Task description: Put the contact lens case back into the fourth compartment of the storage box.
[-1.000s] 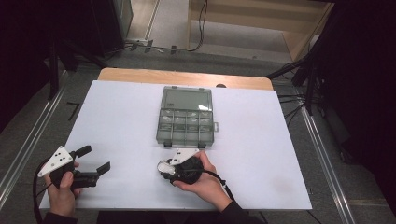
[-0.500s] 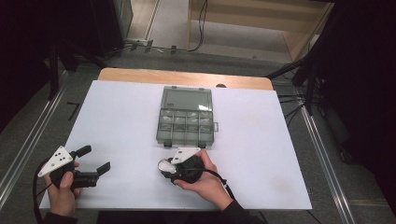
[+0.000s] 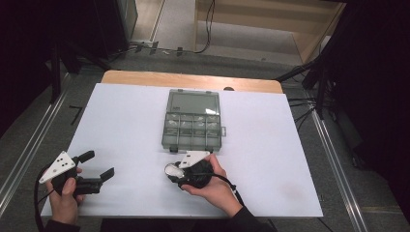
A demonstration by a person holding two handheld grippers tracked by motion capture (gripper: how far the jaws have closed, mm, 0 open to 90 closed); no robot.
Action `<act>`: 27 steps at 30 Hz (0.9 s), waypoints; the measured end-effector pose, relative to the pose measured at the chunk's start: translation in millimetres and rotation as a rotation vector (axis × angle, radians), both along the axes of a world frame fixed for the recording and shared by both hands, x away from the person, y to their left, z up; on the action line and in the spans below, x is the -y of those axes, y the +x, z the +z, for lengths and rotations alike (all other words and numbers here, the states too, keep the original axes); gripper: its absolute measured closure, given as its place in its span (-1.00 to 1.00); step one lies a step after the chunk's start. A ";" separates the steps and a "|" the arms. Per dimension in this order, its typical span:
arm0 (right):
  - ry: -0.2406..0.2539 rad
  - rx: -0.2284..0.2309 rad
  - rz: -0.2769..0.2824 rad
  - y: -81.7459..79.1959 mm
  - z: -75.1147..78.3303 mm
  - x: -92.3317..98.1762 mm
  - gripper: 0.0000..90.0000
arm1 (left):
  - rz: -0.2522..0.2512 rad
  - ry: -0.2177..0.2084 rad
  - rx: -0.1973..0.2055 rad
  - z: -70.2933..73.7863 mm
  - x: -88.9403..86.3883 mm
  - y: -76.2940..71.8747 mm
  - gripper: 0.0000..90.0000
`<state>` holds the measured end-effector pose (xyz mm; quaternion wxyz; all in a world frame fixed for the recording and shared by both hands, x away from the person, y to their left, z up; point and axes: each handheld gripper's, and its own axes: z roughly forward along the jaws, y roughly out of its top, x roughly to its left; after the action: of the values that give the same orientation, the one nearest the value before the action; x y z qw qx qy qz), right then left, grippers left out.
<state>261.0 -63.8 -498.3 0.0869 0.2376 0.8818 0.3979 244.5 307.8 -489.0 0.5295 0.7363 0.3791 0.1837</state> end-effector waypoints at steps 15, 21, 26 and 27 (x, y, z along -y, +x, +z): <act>0.021 0.015 -0.026 4.8 7.5 11.3 0.04 | 0.000 0.000 0.000 0.0 0.2 0.0 -1.00; 0.029 0.015 -0.037 6.3 10.4 15.1 0.04 | 0.000 0.001 -0.001 0.0 0.0 0.1 -1.00; 0.034 0.018 -0.043 7.4 12.3 18.2 0.04 | -0.001 0.000 -0.001 0.0 -0.1 0.1 -1.00; 0.035 0.016 -0.045 7.4 12.8 18.7 0.04 | -0.001 0.000 -0.001 0.0 -0.1 0.1 -1.00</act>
<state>268.4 -82.5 -485.6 0.0988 0.2555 0.8684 0.4132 244.6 308.0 -489.0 0.5293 0.7366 0.3789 0.1833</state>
